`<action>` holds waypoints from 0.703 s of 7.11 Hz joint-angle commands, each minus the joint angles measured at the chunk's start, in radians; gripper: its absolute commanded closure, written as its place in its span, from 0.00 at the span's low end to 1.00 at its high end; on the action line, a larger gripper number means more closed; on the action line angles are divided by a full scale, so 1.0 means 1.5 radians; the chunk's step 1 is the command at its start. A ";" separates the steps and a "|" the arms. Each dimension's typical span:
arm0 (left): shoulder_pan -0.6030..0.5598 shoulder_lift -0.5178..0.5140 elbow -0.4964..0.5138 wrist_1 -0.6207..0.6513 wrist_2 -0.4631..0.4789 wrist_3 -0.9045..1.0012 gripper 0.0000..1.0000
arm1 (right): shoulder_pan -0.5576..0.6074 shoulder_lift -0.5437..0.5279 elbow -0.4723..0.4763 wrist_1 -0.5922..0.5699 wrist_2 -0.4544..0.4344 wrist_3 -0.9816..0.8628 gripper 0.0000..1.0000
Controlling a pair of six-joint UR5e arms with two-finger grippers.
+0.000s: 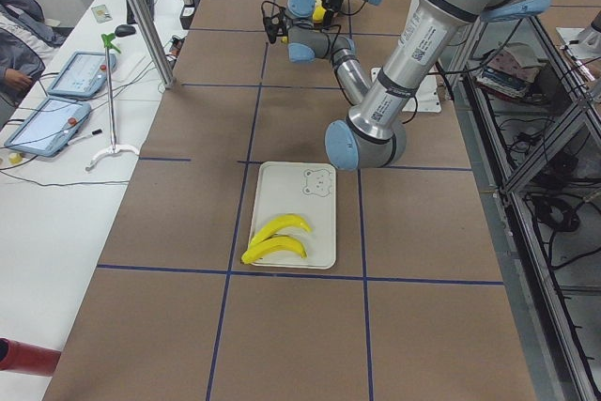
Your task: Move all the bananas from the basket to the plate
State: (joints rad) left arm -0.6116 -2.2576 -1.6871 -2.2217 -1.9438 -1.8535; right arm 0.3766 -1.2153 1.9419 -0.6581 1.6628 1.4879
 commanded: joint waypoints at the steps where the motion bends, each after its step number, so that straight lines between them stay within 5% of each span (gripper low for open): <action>1: 0.006 0.000 0.000 -0.001 0.001 -0.002 0.48 | 0.001 0.000 0.000 0.000 -0.001 -0.001 0.85; 2: 0.006 0.001 0.000 0.000 0.001 -0.002 0.82 | 0.001 -0.001 -0.001 -0.001 -0.001 -0.001 0.79; 3: 0.006 0.003 -0.001 0.000 0.002 -0.001 1.00 | 0.001 0.000 -0.001 -0.002 -0.001 0.000 0.57; 4: 0.005 0.006 -0.001 0.001 0.003 0.004 1.00 | 0.001 0.000 -0.001 -0.005 -0.001 0.008 0.01; 5: 0.004 0.008 -0.001 0.001 0.003 0.006 1.00 | 0.003 0.000 0.000 -0.006 -0.004 0.028 0.01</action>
State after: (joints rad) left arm -0.6043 -2.2499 -1.6886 -2.2202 -1.9396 -1.8488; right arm 0.3784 -1.2152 1.9408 -0.6644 1.6602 1.5034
